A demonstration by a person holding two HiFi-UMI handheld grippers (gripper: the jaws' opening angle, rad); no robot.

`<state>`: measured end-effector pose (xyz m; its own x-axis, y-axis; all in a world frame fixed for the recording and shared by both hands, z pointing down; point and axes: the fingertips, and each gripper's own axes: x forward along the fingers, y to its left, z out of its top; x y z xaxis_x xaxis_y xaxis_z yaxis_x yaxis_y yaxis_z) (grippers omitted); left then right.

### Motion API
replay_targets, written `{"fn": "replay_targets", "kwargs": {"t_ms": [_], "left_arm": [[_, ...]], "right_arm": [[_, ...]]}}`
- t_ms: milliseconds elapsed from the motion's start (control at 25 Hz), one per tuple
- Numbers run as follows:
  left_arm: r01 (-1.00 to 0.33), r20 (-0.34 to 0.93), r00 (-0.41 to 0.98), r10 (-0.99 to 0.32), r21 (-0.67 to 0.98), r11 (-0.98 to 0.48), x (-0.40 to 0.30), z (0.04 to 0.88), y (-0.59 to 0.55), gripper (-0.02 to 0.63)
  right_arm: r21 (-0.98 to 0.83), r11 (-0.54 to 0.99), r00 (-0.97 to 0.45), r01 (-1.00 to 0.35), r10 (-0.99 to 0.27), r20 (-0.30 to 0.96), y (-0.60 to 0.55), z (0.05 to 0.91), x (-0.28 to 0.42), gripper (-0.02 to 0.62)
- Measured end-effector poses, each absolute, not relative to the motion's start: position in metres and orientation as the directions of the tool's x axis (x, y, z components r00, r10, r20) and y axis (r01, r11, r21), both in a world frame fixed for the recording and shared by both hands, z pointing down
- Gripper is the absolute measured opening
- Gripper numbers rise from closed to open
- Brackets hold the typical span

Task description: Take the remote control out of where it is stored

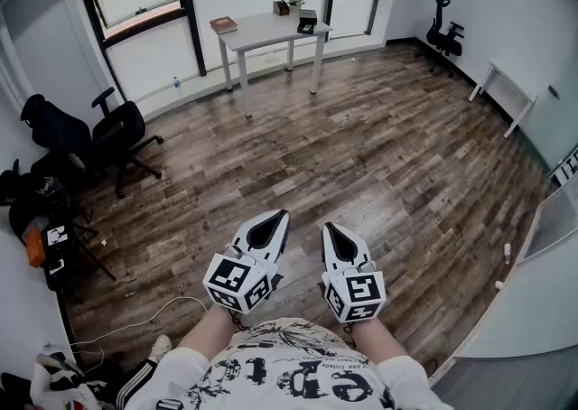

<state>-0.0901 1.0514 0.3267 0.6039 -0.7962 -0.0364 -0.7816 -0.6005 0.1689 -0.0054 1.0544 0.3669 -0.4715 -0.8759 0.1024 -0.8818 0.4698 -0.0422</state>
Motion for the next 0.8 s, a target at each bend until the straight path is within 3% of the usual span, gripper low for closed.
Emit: {"fn": "replay_targets", "kwargs": {"t_ms": [800], "left_arm": [[-0.778,-0.012,0.608,-0.794,0.19,-0.599,-0.133,0.342,1.03,0.011]], "right_arm": [[-0.049,0.396,-0.399,-0.917,-0.913,0.081,1.032,0.377,-0.033,0.003]]}}
